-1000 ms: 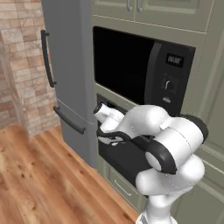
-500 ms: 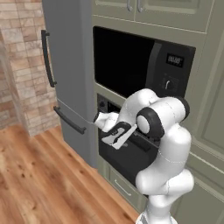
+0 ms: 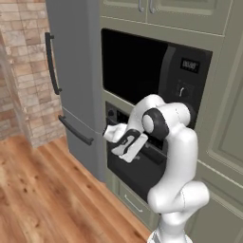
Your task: Take the baked cake out of the oven and place it on the plate for cooling. Then close the oven door.
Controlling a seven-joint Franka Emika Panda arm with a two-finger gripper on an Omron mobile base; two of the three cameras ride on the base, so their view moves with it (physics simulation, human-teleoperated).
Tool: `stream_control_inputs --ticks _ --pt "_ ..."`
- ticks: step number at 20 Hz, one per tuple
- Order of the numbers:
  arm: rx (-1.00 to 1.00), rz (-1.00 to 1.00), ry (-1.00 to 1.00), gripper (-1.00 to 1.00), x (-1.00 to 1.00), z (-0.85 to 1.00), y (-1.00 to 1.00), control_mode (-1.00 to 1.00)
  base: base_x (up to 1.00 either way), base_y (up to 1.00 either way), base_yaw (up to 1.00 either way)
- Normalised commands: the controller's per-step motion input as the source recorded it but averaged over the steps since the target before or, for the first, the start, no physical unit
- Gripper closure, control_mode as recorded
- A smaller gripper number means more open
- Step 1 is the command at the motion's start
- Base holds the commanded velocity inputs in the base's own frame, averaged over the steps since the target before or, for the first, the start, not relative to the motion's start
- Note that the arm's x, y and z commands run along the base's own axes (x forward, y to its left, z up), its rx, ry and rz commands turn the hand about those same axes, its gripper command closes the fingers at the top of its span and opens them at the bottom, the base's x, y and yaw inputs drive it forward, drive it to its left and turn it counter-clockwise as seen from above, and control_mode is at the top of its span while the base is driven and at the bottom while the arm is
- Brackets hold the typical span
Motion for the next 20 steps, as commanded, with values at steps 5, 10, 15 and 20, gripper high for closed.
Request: stream_control_inputs --ticks 5,10,15,20 --pt "0.0 0.0 0.0 -1.0 0.19 -0.41 -0.39 -1.0 0.0 0.0 0.0" --pt "0.0 0.0 0.0 -1.0 0.2 -0.42 -0.3 -1.0 0.0 0.0 0.0" --pt "0.0 0.0 0.0 1.0 0.08 -0.51 -0.16 -1.0 0.0 0.0 0.0" --pt "0.0 0.01 0.0 1.0 -0.03 -0.7 0.05 -1.0 0.0 0.0 0.0"
